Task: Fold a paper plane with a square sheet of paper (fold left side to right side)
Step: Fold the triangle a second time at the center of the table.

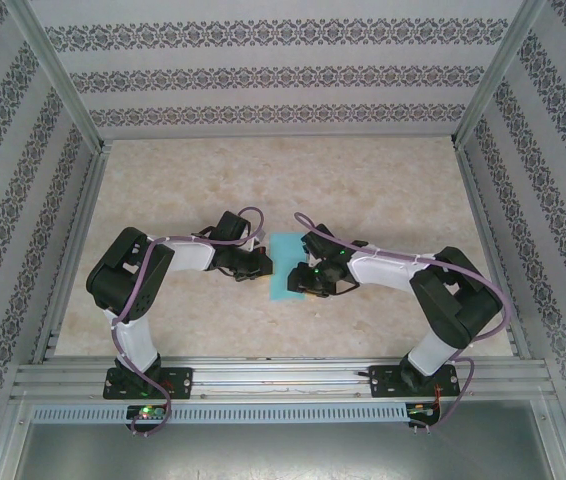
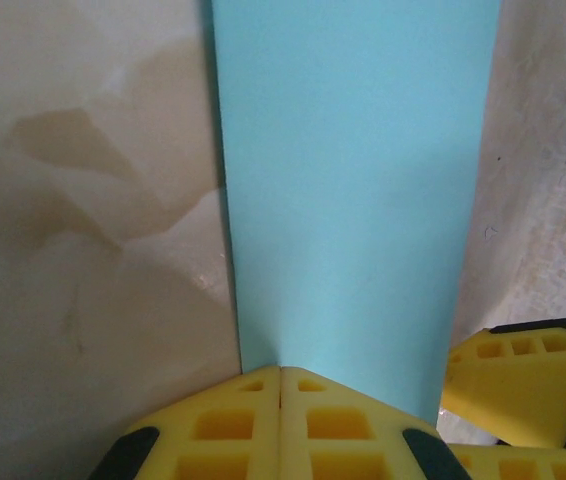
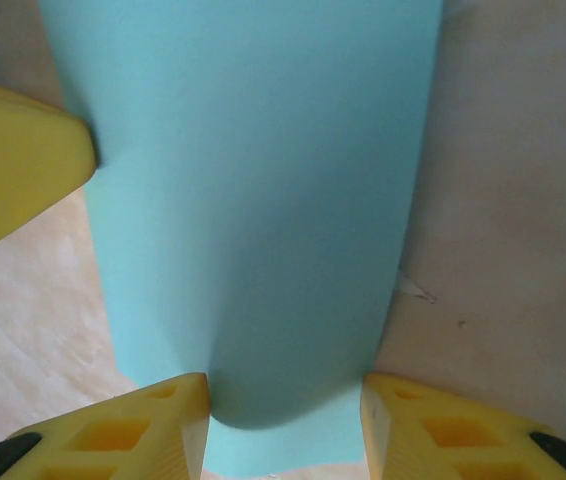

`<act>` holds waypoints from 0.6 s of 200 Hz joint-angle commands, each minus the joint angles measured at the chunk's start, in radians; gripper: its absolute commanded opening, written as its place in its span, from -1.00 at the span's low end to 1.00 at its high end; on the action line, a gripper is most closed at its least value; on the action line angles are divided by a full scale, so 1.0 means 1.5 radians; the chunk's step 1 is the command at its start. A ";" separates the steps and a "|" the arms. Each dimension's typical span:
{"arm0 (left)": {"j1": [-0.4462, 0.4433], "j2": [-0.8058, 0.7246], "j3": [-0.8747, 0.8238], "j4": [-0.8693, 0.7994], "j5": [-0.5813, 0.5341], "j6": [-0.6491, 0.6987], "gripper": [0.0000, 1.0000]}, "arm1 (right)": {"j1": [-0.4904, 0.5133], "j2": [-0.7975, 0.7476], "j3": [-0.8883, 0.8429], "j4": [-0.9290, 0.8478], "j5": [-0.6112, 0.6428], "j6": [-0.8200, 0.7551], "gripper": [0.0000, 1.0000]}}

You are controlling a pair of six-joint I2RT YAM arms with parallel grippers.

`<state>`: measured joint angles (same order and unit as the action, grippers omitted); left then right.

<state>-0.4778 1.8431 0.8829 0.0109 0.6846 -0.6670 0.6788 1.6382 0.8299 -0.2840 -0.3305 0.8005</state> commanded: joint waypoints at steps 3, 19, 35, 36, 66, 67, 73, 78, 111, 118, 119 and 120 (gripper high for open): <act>-0.005 0.020 -0.015 -0.045 -0.039 -0.001 -0.93 | 0.005 0.008 0.015 0.002 -0.004 -0.003 -0.09; -0.005 0.019 -0.016 -0.046 -0.039 -0.001 -0.93 | 0.004 0.002 0.014 0.002 -0.001 -0.003 -0.09; -0.005 0.019 -0.015 -0.046 -0.039 -0.001 -0.93 | 0.000 -0.009 0.010 0.000 0.003 -0.003 -0.09; -0.005 0.019 -0.015 -0.045 -0.039 -0.001 -0.93 | 0.000 -0.010 0.010 0.001 0.003 -0.003 -0.09; -0.005 0.019 -0.015 -0.045 -0.039 -0.001 -0.94 | -0.010 -0.028 0.006 0.002 -0.002 -0.007 -0.09; -0.005 0.020 -0.014 -0.045 -0.039 -0.001 -0.93 | -0.010 -0.028 0.006 0.003 -0.003 -0.007 -0.09; -0.005 0.019 -0.015 -0.046 -0.039 -0.001 -0.93 | -0.012 -0.031 0.007 0.003 -0.004 -0.008 -0.09; -0.005 0.019 -0.015 -0.046 -0.039 -0.001 -0.93 | -0.013 -0.033 0.007 0.003 -0.005 -0.010 -0.08; -0.005 0.020 -0.015 -0.045 -0.040 -0.002 -0.93 | -0.018 -0.042 0.006 0.001 -0.009 -0.011 -0.08; -0.005 0.019 -0.015 -0.046 -0.040 -0.002 -0.93 | -0.019 -0.042 0.005 0.002 -0.010 -0.012 -0.08; -0.005 0.019 -0.015 -0.045 -0.040 -0.002 -0.93 | -0.019 -0.042 0.005 0.003 -0.010 -0.011 -0.08; -0.005 0.019 -0.015 -0.045 -0.040 -0.002 -0.93 | -0.019 -0.042 0.005 0.003 -0.010 -0.011 -0.08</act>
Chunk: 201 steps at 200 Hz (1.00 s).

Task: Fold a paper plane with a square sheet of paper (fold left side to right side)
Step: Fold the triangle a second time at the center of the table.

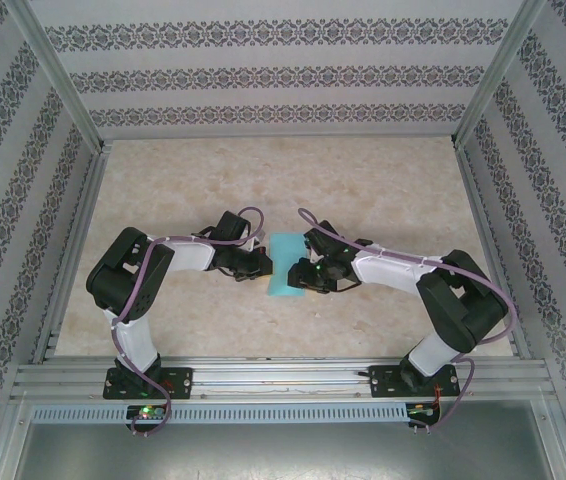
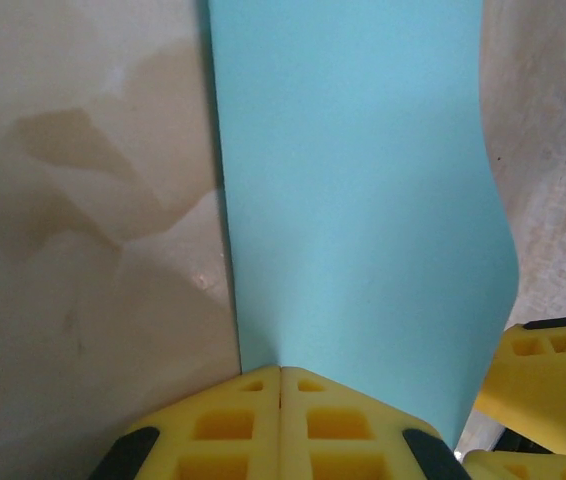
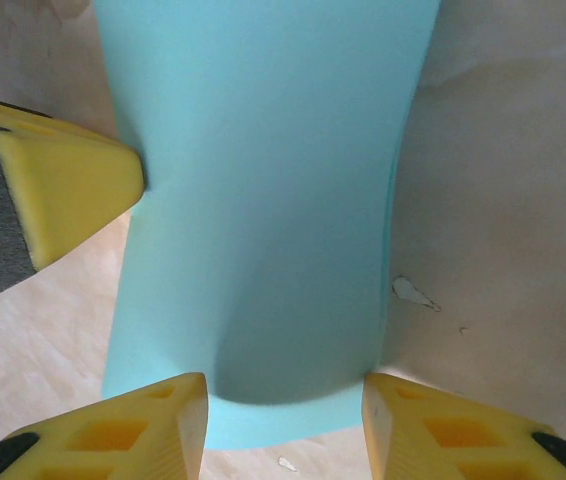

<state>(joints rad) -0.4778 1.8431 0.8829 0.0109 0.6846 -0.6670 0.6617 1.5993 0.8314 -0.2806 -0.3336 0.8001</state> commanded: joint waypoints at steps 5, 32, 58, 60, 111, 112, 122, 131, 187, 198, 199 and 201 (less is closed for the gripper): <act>-0.005 0.019 -0.015 -0.046 -0.040 -0.002 -0.93 | -0.007 -0.017 0.003 0.000 -0.008 -0.011 -0.08; -0.005 0.020 -0.016 -0.047 -0.040 -0.001 -0.93 | -0.008 -0.017 0.000 0.003 -0.009 -0.012 -0.08; -0.005 0.019 -0.016 -0.047 -0.042 -0.002 -0.93 | -0.009 -0.019 0.001 0.005 -0.015 -0.013 -0.08; -0.005 0.019 -0.015 -0.047 -0.041 -0.002 -0.93 | -0.008 -0.019 0.001 0.004 -0.015 -0.012 -0.08; -0.006 0.020 -0.015 -0.047 -0.040 -0.001 -0.93 | -0.017 -0.015 -0.007 0.020 -0.023 -0.011 -0.09; -0.005 0.020 -0.015 -0.047 -0.040 -0.001 -0.93 | -0.017 -0.015 -0.007 0.021 -0.023 -0.011 -0.09; -0.005 0.019 -0.015 -0.047 -0.040 -0.001 -0.93 | -0.021 -0.012 -0.004 0.029 -0.027 -0.012 -0.08; -0.005 0.019 -0.015 -0.047 -0.041 -0.001 -0.94 | -0.022 -0.010 -0.002 0.035 -0.029 -0.013 -0.08; -0.005 0.017 -0.015 -0.046 -0.040 -0.001 -0.93 | -0.050 0.011 0.008 0.084 -0.065 -0.029 -0.05; -0.005 0.018 -0.015 -0.046 -0.040 -0.001 -0.93 | -0.057 0.015 0.007 0.098 -0.074 -0.031 -0.04; -0.005 0.017 -0.015 -0.046 -0.040 -0.001 -0.93 | -0.057 0.015 0.008 0.099 -0.075 -0.031 -0.04; -0.005 0.017 -0.016 -0.047 -0.040 -0.001 -0.93 | -0.059 0.017 0.007 0.102 -0.077 -0.032 -0.04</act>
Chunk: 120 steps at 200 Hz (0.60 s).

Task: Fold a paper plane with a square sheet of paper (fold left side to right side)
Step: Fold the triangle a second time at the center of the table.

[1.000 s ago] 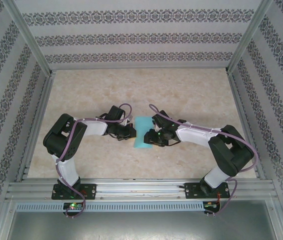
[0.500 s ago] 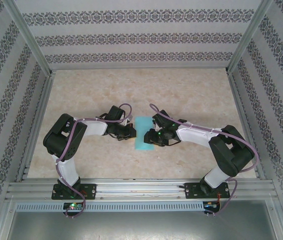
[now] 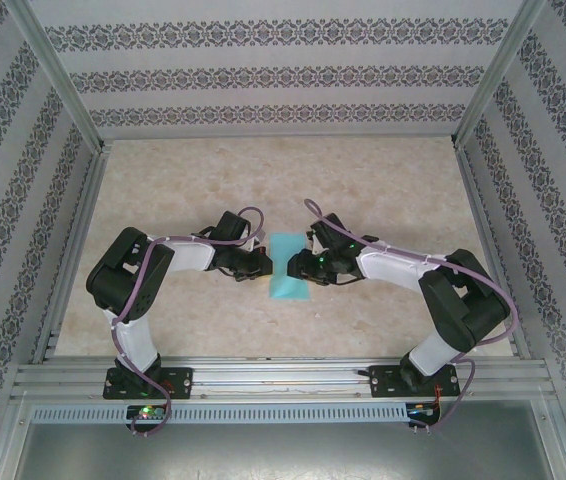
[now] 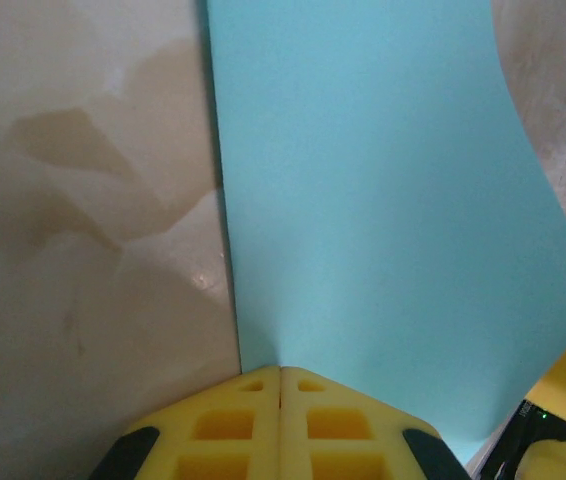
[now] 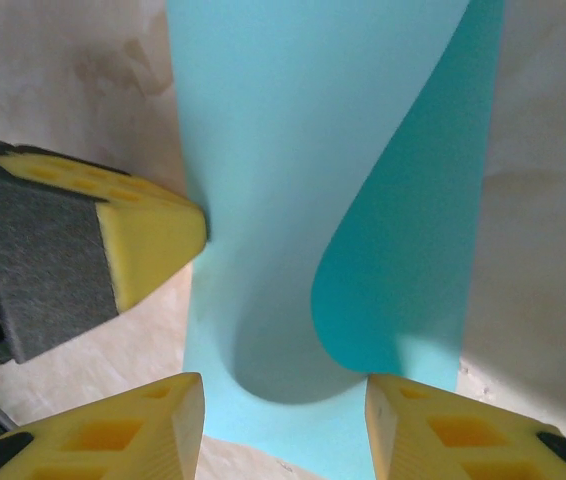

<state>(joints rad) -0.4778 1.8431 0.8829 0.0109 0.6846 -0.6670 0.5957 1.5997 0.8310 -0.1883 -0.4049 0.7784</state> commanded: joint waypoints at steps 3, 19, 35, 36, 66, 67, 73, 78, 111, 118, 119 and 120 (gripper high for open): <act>-0.005 0.017 -0.015 -0.046 -0.040 -0.001 -0.93 | -0.017 0.018 0.007 0.043 -0.033 -0.017 -0.04; -0.005 0.017 -0.016 -0.046 -0.040 -0.001 -0.93 | -0.027 0.028 0.010 0.057 -0.050 -0.020 -0.04; -0.005 0.016 -0.015 -0.046 -0.040 -0.001 -0.93 | -0.034 0.037 0.014 0.064 -0.062 -0.026 -0.04; -0.005 0.017 -0.015 -0.047 -0.040 -0.001 -0.93 | -0.034 0.038 0.014 0.065 -0.063 -0.027 -0.04; -0.005 0.015 -0.014 -0.046 -0.039 -0.001 -0.93 | -0.049 0.052 0.022 0.070 -0.076 -0.032 -0.04; -0.005 0.014 -0.014 -0.047 -0.040 -0.001 -0.93 | -0.049 0.053 0.022 0.070 -0.076 -0.031 -0.04; -0.005 0.015 -0.014 -0.047 -0.040 -0.001 -0.93 | -0.054 0.055 0.023 0.070 -0.078 -0.030 -0.04; -0.005 0.013 -0.014 -0.047 -0.040 -0.001 -0.93 | -0.057 0.056 0.023 0.069 -0.079 -0.029 -0.04; -0.005 0.009 -0.013 -0.046 -0.040 -0.001 -0.93 | -0.079 0.070 0.024 0.075 -0.092 -0.023 -0.08; -0.005 0.008 -0.012 -0.046 -0.039 0.000 -0.93 | -0.083 0.075 0.027 0.078 -0.097 -0.024 -0.09; -0.005 0.008 -0.012 -0.047 -0.039 0.000 -0.93 | -0.084 0.076 0.027 0.078 -0.098 -0.024 -0.10; -0.005 0.008 -0.011 -0.047 -0.039 0.000 -0.93 | -0.084 0.076 0.027 0.078 -0.098 -0.024 -0.10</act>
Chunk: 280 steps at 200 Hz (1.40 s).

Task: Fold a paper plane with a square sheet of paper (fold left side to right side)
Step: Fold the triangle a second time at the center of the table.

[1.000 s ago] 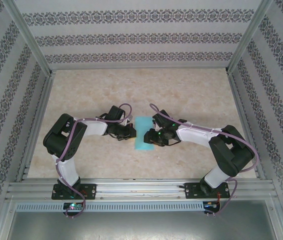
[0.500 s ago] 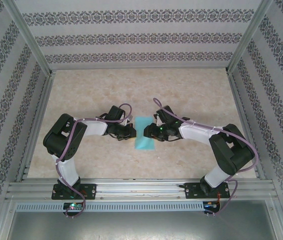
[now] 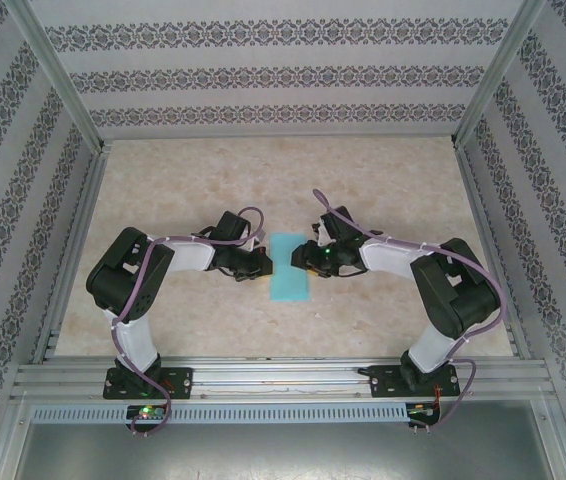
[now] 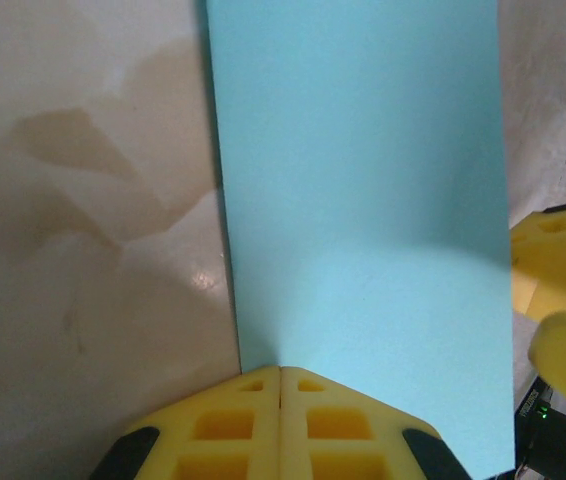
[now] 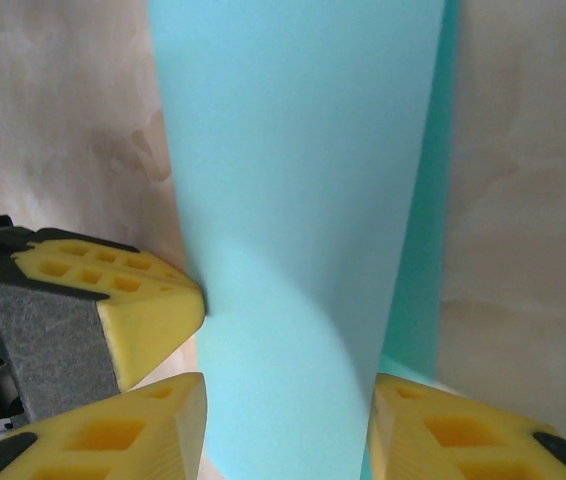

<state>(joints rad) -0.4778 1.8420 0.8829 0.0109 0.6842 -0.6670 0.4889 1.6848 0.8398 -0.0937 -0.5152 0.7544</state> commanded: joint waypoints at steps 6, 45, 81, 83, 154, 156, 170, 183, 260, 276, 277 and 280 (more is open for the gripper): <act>-0.005 0.008 -0.012 -0.047 -0.039 0.000 -0.92 | -0.016 0.023 0.023 0.017 -0.029 -0.009 -0.11; -0.005 0.007 -0.012 -0.050 -0.039 0.001 -0.93 | -0.033 0.049 0.046 0.025 -0.048 -0.018 -0.17; -0.005 0.001 -0.012 -0.049 -0.040 0.003 -0.91 | -0.046 0.070 0.060 0.023 -0.055 -0.025 -0.25; -0.005 0.001 -0.012 -0.049 -0.040 0.004 -0.91 | -0.046 0.071 0.061 0.024 -0.056 -0.025 -0.26; -0.005 -0.047 0.021 -0.062 -0.053 0.025 -0.51 | -0.060 0.081 0.063 0.015 -0.071 -0.029 -0.76; -0.005 -0.050 0.022 -0.064 -0.054 0.027 -0.49 | -0.060 0.080 0.063 0.014 -0.072 -0.029 -0.79; -0.005 -0.079 0.025 -0.076 -0.071 0.040 -0.34 | -0.062 0.075 0.064 0.009 -0.077 -0.027 -0.95; -0.005 -0.114 0.020 -0.083 -0.086 0.055 -0.18 | -0.064 0.069 0.062 0.007 -0.084 -0.020 -1.00; -0.150 -0.337 -0.067 -0.111 -0.211 0.271 0.34 | -0.097 0.047 0.070 -0.034 -0.143 0.001 -1.00; -0.210 -0.337 -0.055 -0.138 -0.272 0.311 0.41 | -0.100 0.050 0.078 -0.047 -0.145 -0.005 -1.00; -0.215 -0.337 -0.054 -0.139 -0.276 0.312 0.42 | -0.099 0.051 0.079 -0.048 -0.145 -0.005 -1.00; -0.226 -0.333 -0.050 -0.144 -0.289 0.320 0.43 | -0.100 0.051 0.080 -0.052 -0.145 -0.006 -1.00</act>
<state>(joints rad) -0.7090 1.3453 0.7998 -0.1131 0.4129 -0.3481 0.3485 1.7786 0.9234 -0.1162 -0.6991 0.7532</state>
